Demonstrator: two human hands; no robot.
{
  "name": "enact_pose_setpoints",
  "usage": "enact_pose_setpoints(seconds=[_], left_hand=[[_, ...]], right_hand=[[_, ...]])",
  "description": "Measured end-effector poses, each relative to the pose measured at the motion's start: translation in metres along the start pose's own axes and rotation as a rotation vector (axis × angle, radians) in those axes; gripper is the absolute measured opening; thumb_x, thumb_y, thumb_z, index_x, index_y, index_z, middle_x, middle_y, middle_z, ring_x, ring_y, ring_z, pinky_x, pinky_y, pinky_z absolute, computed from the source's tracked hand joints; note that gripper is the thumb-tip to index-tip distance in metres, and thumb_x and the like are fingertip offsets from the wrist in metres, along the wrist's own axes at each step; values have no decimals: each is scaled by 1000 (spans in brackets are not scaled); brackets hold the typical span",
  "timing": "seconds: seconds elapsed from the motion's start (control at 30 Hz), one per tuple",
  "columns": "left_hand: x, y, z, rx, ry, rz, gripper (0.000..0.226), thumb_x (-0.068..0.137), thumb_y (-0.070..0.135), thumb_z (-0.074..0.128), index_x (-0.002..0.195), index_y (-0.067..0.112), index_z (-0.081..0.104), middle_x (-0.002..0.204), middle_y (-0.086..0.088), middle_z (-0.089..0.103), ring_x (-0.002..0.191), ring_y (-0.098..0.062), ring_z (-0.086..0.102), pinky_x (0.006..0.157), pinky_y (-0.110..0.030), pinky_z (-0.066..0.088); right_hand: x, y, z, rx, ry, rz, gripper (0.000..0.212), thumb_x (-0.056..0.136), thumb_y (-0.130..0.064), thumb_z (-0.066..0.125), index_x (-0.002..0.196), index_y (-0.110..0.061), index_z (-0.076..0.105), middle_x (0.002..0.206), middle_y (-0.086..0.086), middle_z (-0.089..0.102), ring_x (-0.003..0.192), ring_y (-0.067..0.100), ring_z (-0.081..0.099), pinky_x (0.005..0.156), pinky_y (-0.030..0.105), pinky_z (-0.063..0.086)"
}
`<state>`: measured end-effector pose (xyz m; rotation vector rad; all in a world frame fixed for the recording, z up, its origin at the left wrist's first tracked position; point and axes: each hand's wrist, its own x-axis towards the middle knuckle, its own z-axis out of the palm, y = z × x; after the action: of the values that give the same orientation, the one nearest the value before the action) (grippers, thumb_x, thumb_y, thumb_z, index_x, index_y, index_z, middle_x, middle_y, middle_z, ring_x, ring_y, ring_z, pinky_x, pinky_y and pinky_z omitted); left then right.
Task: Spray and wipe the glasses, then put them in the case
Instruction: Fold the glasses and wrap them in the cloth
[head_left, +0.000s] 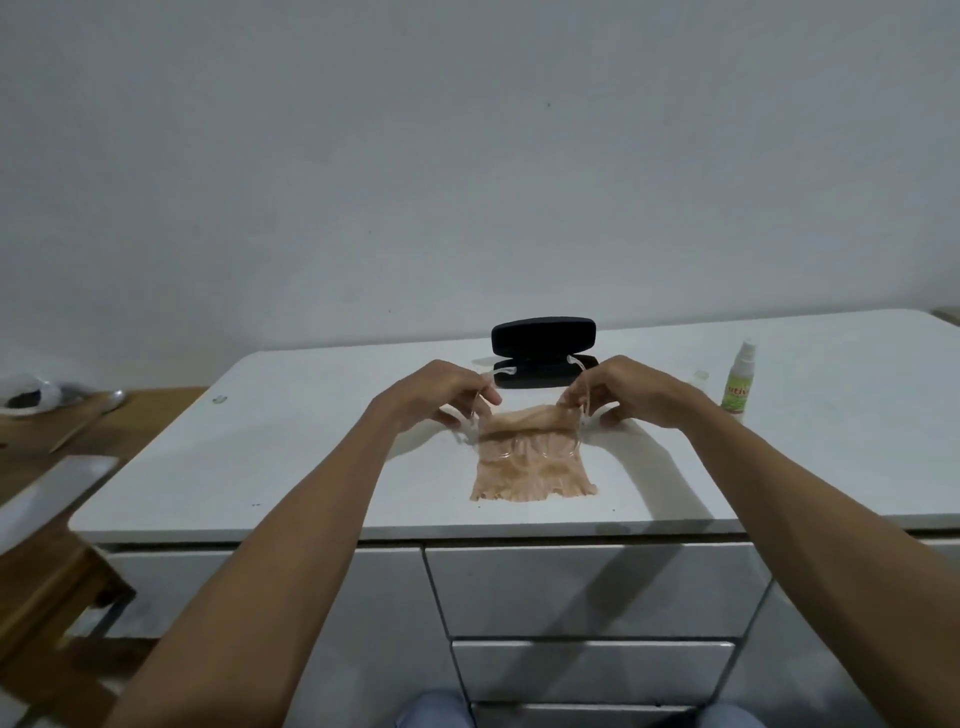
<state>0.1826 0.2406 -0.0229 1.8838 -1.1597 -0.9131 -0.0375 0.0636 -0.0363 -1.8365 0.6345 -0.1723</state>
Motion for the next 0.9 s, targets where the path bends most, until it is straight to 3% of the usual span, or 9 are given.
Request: enact_pose_setpoints(seconds=[0.1, 0.23, 0.4, 0.53, 0.63, 0.77, 0.9], left_hand=[[-1, 2, 6, -11, 8, -29, 60, 102, 56, 41, 102, 7, 76, 91, -16, 78, 82, -19, 65, 80, -35, 49], [0, 2, 9, -56, 69, -35, 64, 103, 58, 36, 99, 9, 76, 90, -18, 78, 76, -18, 62, 70, -29, 47], [1, -7, 9, -111, 307, -38, 45, 104, 37, 45, 90, 8, 76, 80, -8, 76, 71, -18, 58, 63, -29, 42], [-17, -24, 10, -99, 409, 4, 24, 99, 16, 53, 88, 8, 72, 80, -10, 74, 66, -19, 63, 61, -27, 43], [-35, -34, 11, -17, 454, 43, 11, 89, 4, 61, 88, 8, 72, 84, -11, 74, 72, -17, 65, 64, -25, 47], [-57, -35, 20, 164, 377, 104, 17, 77, 3, 76, 74, 20, 75, 83, -1, 75, 82, -15, 68, 77, -28, 49], [-81, -29, 38, 233, 198, 140, 15, 73, 10, 82, 86, 18, 82, 83, 3, 76, 84, -13, 67, 79, -28, 48]], right_hand=[[1, 0, -1, 47, -21, 29, 30, 95, -34, 54, 93, -9, 70, 102, 8, 80, 83, 18, 56, 76, 36, 41], [-1, -1, -1, 62, 18, 43, 37, 97, -42, 53, 98, -8, 69, 102, 11, 80, 81, 17, 56, 75, 35, 41], [-9, 0, 4, 80, 184, 35, 33, 93, -34, 58, 75, -12, 75, 93, 6, 81, 77, 17, 55, 69, 32, 40], [-19, 12, 2, 58, 392, -1, 23, 93, -25, 62, 88, -10, 79, 84, 7, 79, 73, 18, 56, 58, 27, 38], [-35, 19, 5, -78, 449, -25, 15, 94, -21, 64, 93, -14, 76, 87, 6, 79, 72, 18, 59, 55, 25, 40], [-60, 23, 20, -263, 425, -44, 11, 92, -12, 66, 91, -15, 76, 81, 3, 77, 68, 10, 62, 56, 19, 42], [-77, 20, 43, -416, 318, -132, 11, 83, -17, 77, 90, -23, 82, 85, 0, 75, 81, 12, 65, 67, 23, 45]])
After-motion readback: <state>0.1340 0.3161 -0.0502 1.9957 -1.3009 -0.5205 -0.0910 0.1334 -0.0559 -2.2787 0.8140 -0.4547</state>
